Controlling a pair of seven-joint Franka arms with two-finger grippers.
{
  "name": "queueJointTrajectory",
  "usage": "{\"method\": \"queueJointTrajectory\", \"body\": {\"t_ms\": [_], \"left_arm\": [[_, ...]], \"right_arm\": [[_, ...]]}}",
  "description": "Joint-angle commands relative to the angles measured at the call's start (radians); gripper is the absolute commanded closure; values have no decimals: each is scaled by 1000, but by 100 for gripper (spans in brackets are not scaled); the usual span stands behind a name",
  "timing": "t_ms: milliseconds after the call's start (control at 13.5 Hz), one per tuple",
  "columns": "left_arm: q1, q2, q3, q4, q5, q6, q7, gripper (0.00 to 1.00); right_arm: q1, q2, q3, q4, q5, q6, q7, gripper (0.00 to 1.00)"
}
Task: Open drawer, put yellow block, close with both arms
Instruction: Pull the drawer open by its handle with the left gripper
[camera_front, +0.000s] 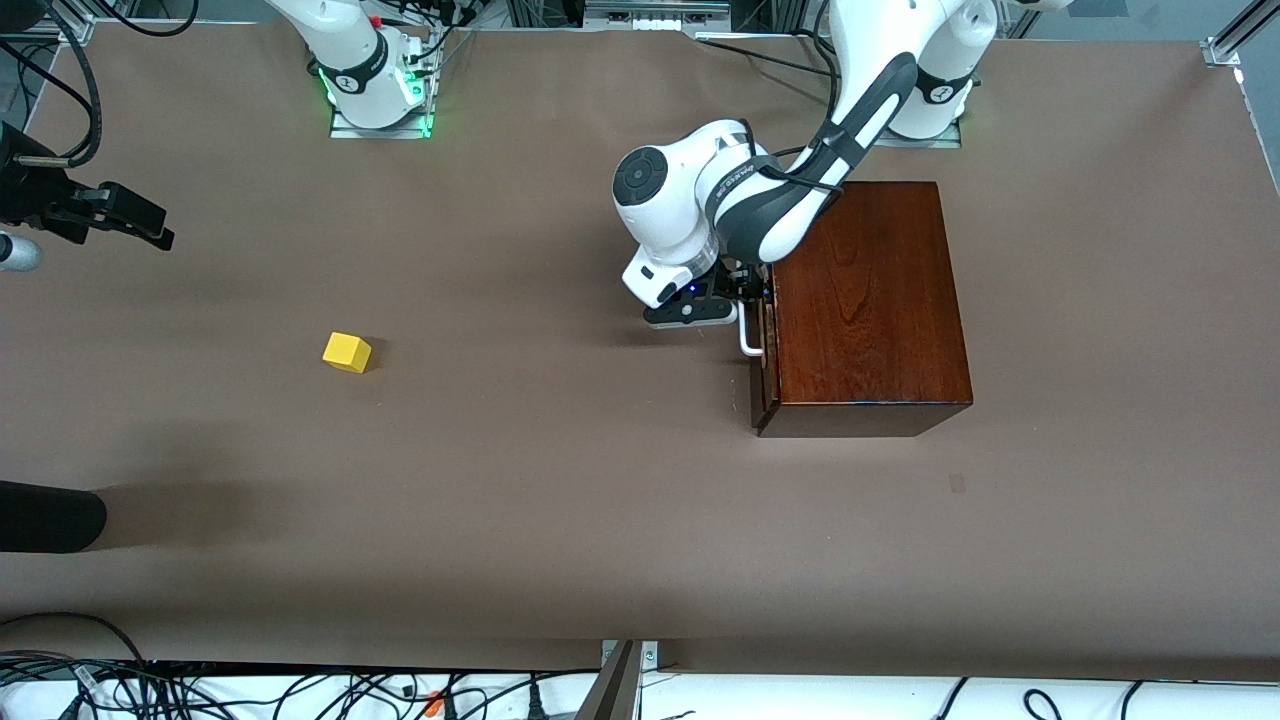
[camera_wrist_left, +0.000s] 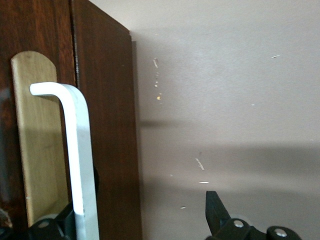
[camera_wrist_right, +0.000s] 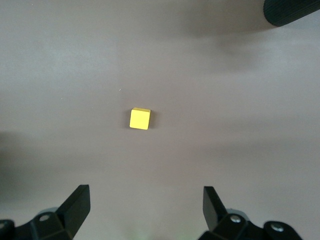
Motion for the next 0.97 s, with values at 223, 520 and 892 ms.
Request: {"method": "queueJointTrajectory", "body": {"t_ms": [223,520,892], "left_arm": [[-12,-5,-1,48,-105,60,-8,0],[-14,-3,-1,59,-136,75,-8,0],[-14,6,-1,58,-158,114,-8,0]], "right_arm": [[-11,-18,8,-3,-5,-18,-3,0],[-11,-12,10,-3,-5,-10,-5,0],[-11,-12,10,-3,-8,-18,-6,0]]}}
